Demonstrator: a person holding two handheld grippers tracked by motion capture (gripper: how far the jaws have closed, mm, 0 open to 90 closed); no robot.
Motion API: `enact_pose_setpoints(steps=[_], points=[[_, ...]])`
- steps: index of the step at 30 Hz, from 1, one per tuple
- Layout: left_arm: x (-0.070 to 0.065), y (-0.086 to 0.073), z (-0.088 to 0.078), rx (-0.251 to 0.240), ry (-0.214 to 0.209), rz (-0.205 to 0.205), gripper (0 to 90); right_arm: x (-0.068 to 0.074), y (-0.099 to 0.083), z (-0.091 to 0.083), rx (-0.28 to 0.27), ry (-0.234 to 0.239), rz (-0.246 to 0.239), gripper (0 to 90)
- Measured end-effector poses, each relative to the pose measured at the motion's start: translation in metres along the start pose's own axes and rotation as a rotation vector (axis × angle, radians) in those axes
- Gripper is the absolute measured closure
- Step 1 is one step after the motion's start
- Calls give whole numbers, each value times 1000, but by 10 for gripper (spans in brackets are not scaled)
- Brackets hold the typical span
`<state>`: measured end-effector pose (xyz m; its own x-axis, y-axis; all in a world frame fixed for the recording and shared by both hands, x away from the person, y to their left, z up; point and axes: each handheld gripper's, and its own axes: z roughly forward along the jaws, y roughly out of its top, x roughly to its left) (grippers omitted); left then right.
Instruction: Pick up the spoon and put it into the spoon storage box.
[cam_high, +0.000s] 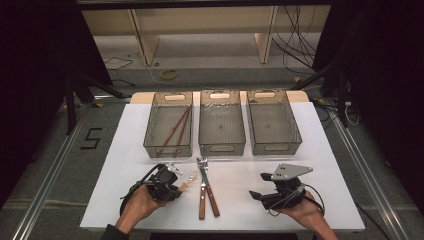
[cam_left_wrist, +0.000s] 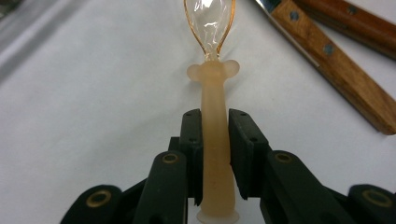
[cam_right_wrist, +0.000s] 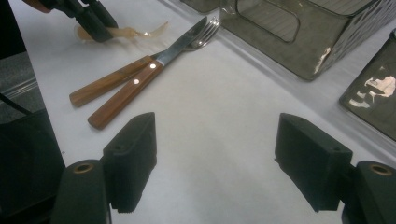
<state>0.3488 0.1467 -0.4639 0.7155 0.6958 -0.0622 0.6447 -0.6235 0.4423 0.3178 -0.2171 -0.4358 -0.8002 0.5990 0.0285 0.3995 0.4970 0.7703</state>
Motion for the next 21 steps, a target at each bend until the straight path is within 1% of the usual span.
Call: enact_pose_setpoints(steps=[6,10,13,15,17,21], points=[[3,2,-14,-68,-4,1,758,1,0,1,2,-1,-2,303],[4,6,-22,-111,-19,3,758,1,0,2,4,0,0,304],[2,12,-26,-139,-29,11,758,1,0,2,4,0,0,303],[1,16,-29,-161,-17,18,759,1,0,2,3,1,2,303],[2,21,-31,-169,-27,22,759,1,0,2,3,1,2,303],[8,26,-33,-201,-27,8,759,1,0,2,3,1,2,303]])
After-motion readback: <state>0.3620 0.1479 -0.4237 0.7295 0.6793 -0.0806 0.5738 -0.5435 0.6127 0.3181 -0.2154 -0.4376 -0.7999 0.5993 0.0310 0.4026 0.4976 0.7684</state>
